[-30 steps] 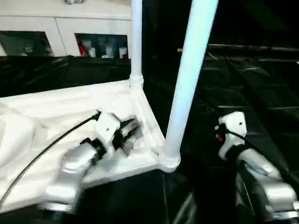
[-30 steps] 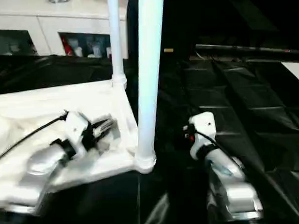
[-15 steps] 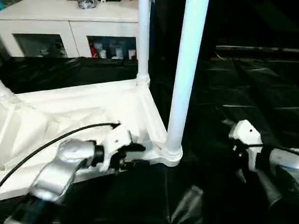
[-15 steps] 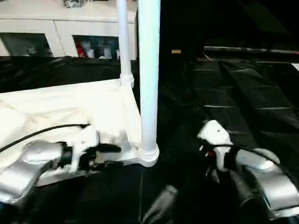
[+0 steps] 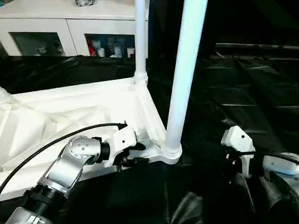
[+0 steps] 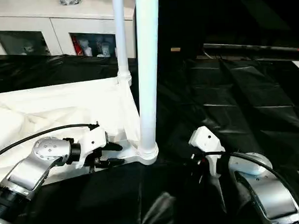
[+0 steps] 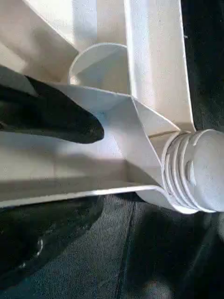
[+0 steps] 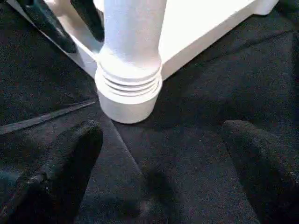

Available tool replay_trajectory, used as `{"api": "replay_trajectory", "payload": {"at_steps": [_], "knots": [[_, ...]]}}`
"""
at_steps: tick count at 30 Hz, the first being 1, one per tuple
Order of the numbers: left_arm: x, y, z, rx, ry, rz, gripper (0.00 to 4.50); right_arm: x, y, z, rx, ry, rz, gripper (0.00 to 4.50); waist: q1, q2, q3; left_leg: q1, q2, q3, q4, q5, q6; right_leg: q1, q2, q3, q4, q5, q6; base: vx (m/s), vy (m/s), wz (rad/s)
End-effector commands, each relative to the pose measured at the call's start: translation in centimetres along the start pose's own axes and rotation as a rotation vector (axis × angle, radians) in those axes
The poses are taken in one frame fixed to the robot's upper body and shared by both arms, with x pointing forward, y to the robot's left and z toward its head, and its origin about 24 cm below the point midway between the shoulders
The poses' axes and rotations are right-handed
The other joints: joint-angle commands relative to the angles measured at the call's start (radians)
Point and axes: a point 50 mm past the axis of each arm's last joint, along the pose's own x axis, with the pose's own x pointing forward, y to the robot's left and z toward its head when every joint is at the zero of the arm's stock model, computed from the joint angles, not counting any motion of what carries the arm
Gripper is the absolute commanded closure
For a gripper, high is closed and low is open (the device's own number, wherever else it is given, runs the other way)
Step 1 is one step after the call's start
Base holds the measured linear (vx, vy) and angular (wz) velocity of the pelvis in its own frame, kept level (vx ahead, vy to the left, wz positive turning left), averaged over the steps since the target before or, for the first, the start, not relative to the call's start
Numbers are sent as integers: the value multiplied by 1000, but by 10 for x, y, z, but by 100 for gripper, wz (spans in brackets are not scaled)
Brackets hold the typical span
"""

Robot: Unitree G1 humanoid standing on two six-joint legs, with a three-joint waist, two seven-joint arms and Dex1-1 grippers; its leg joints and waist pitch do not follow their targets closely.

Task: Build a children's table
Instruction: Rotate leg to tighten

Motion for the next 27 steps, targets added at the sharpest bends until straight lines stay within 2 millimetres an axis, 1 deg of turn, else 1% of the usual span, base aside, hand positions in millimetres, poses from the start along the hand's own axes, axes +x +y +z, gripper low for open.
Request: {"api": "replay_trajectory", "payload": {"at_steps": [1,3,6,8,9,10,12,14,15,16,17,18,20,21,22,23,24,25,26,27], "knots": [[-5,2,-10,-20,43,23,275,2,2,3,-13,-2,2,0,-1,-10,-39,5,79,-36,-97,-223,17,24,-99,59,-106,-272,-203,0,0,0],[-6,1,-10,-37,36,3,289,5,3,4,-18,-2,11,0,0,-9,-39,5,79,-36,-97,-212,18,23,-100,61,-107,-277,-196,0,0,0],[-7,2,-9,-51,35,-14,319,7,0,6,-28,-6,11,0,1,-10,-40,3,79,-36,-97,-191,22,22,-99,60,-105,-258,-198,0,0,0],[-7,3,-9,-54,37,-19,328,8,-1,7,-30,-8,10,0,1,-10,-43,2,79,-35,-96,-168,27,24,-99,60,-101,-222,-205,0,0,0],[-8,3,-9,-61,42,-30,331,10,-2,8,-34,-9,11,0,1,-9,-44,2,79,-35,-96,-152,32,23,-97,59,-98,-189,-212,0,0,0],[-9,3,-9,-65,43,-36,331,11,-2,8,-36,-9,13,0,1,-10,-44,2,79,-34,-95,-148,34,22,-96,59,-96,-176,-216,0,0,0],[-10,3,-9,-76,46,-36,367,12,-2,9,-41,-11,13,0,1,-9,-45,0,78,-33,-94,-131,41,25,-97,58,-93,-135,-231,0,0,0],[-11,5,-9,-91,36,-21,370,15,-3,10,-43,-14,14,0,2,-16,-45,0,78,-31,-94,-128,45,26,-98,58,-93,-131,-237,0,0,0],[-12,6,-10,-101,34,-16,380,16,-3,10,-43,-15,14,0,2,-14,-44,0,78,-31,-94,-132,47,25,-97,57,-94,-143,-237,0,0,0],[-13,7,-12,-99,52,-11,395,18,-3,10,-44,-15,23,0,2,-16,-43,0,78,-31,-95,-139,45,25,-98,57,-96,-161,-233,0,0,0],[-13,7,-12,-99,52,-11,395,18,-3,10,-44,-15,23,0,2,-15,-42,0,79,-32,-96,-142,44,25,-99,57,-96,-170,-232,0,0,0],[-14,6,-13,-104,59,-6,406,18,-2,11,-36,-21,35,0,0,-28,-40,-2,80,-33,-98,-149,43,25,-100,58,-97,-200,-221,0,0,0],[-14,6,-12,-109,54,-7,413,19,-2,12,-21,-31,50,0,-1,-30,-40,0,81,-31,-97,-151,42,23,-100,59,-99,-215,-216,0,0,0],[-13,5,-12,-105,58,-15,423,20,-2,11,-16,-31,56,0,0,-23,-38,2,82,-32,-98,-158,38,20,-102,59,-100,-227,-217,0,0,0],[-12,3,-11,-99,59,-24,437,20,-2,10,-13,-28,69,0,-2,-20,-37,2,83,-34,-101,-166,31,20,-100,59,-100,-234,-215,0,0,0],[-12,3,-11,-99,59,-24,446,20,-2,10,-13,-28,69,0,-2,-22,-37,3,83,-33,-101,-171,29,19,-99,59,-101,-233,-215,0,0,0],[-11,3,-8,-99,31,-26,450,23,-2,11,12,-53,75,0,-2,-19,-38,2,83,-34,-101,-171,28,20,-101,60,-99,-219,-219,0,0,0],[-10,3,-7,-96,26,-29,450,23,-3,11,21,-59,73,0,-2,-19,-38,1,82,-33,-100,-169,27,20,-101,60,-100,-207,-224,0,0,0],[-8,2,-3,-79,12,-40,450,24,-6,12,44,-84,64,0,1,-8,-40,3,82,-34,-99,-163,27,20,-102,61,-97,-185,-230,0,0,0],[-7,2,-1,-68,7,-47,450,24,-7,12,52,-96,59,0,1,-8,-40,3,82,-34,-99,-163,27,20,-102,61,-97,-185,-230,0,0,0]]}}
